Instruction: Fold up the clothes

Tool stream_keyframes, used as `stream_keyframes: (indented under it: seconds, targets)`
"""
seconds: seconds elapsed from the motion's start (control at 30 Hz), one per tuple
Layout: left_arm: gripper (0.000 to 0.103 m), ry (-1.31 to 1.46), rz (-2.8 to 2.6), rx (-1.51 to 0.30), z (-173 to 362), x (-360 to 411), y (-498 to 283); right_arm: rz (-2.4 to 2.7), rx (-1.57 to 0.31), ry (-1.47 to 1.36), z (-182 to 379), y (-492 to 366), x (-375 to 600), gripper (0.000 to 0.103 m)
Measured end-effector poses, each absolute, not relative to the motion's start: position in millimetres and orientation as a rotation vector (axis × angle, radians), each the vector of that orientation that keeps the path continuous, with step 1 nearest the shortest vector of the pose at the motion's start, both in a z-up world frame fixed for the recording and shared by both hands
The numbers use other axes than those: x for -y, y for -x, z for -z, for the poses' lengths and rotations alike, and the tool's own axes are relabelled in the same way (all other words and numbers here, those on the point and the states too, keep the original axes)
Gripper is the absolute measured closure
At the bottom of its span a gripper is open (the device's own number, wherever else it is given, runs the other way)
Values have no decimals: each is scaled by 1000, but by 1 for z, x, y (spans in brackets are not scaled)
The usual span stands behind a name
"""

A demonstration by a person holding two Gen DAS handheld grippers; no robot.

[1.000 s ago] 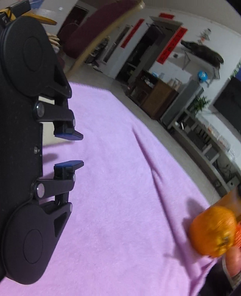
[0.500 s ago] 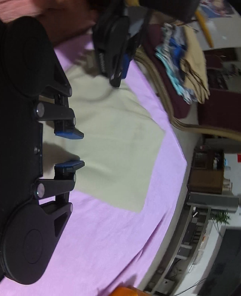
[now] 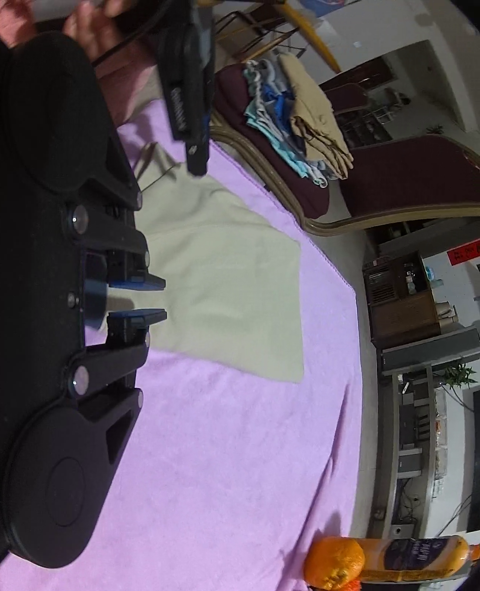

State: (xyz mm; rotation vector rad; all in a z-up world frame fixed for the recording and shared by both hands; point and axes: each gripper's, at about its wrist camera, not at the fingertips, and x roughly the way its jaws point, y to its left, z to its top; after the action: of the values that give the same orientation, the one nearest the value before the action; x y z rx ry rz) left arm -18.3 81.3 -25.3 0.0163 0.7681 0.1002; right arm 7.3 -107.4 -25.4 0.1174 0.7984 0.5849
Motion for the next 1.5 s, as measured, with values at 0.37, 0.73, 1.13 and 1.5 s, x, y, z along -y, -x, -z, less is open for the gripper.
stream_keyframes:
  seconds: [0.37, 0.73, 1.13, 1.5]
  targets:
    - [86, -36, -86, -857, 51, -74, -1, -639, -880, -54, 58, -22, 74, 92]
    - [86, 27, -44, -1044, 51, -96, 44, -675, -1000, -74, 46, 4, 106, 78]
    - [57, 232, -144, -873, -10, -177, 11, -585, -912, -536, 32, -38, 165, 57]
    - [39, 556, -90, -1004, 37, -232, -43, -483, -1016, -763, 74, -94, 171, 50]
